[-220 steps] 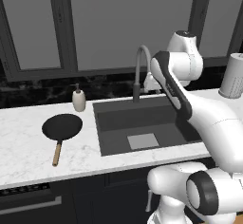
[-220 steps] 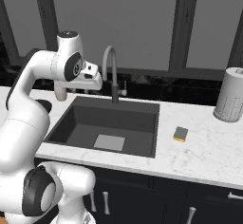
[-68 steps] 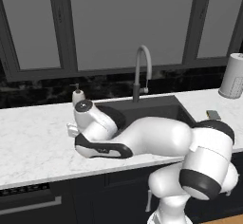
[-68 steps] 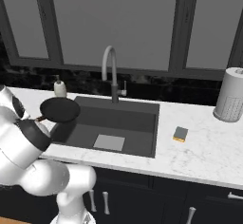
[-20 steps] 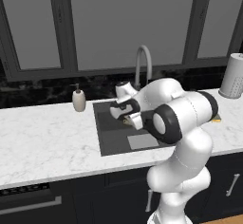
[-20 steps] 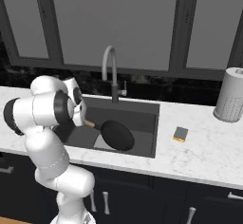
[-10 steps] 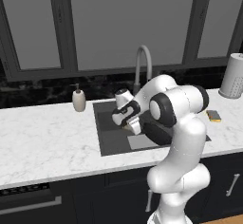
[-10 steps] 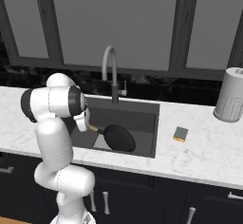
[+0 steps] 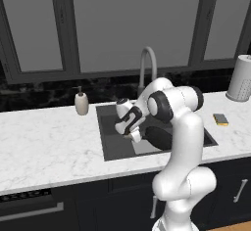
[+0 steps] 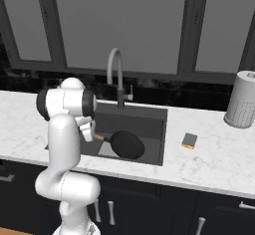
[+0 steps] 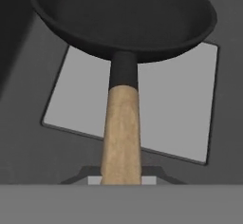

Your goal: Pick the pan and sponge and place them into the sink. Then turn on the water.

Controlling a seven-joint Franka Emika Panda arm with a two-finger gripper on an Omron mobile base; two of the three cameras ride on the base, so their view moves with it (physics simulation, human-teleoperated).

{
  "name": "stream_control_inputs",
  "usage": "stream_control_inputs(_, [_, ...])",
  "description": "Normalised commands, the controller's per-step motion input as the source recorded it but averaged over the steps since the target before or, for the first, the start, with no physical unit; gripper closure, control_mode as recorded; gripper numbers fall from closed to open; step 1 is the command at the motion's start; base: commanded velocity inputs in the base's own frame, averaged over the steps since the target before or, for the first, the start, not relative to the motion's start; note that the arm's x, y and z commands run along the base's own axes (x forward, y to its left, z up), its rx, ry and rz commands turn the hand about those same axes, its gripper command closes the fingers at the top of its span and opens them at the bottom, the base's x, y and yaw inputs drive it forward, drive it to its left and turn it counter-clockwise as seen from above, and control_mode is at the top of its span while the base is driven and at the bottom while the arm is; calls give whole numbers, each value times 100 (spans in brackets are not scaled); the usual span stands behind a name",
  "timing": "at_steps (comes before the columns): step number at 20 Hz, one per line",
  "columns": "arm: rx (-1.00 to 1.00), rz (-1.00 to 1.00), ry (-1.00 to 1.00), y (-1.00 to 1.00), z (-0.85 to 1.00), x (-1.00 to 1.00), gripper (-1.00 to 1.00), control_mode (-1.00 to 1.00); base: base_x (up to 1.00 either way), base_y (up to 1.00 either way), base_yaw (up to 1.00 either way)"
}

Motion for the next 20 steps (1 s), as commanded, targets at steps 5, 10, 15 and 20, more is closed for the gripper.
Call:
stream_control_inputs(5, [0, -1, -3, 25, -51, 29, 100, -100, 0, 0, 0])
stream_control_inputs(10, [0, 0, -3, 22, -40, 29, 100, -100, 0, 0, 0])
stream_control_inputs(15, [0, 0, -2, 19, -29, 25, -100, -100, 0, 0, 0])
stream_control_inputs(20, [0, 0, 0, 2, -5, 8, -100, -100, 0, 0, 0])
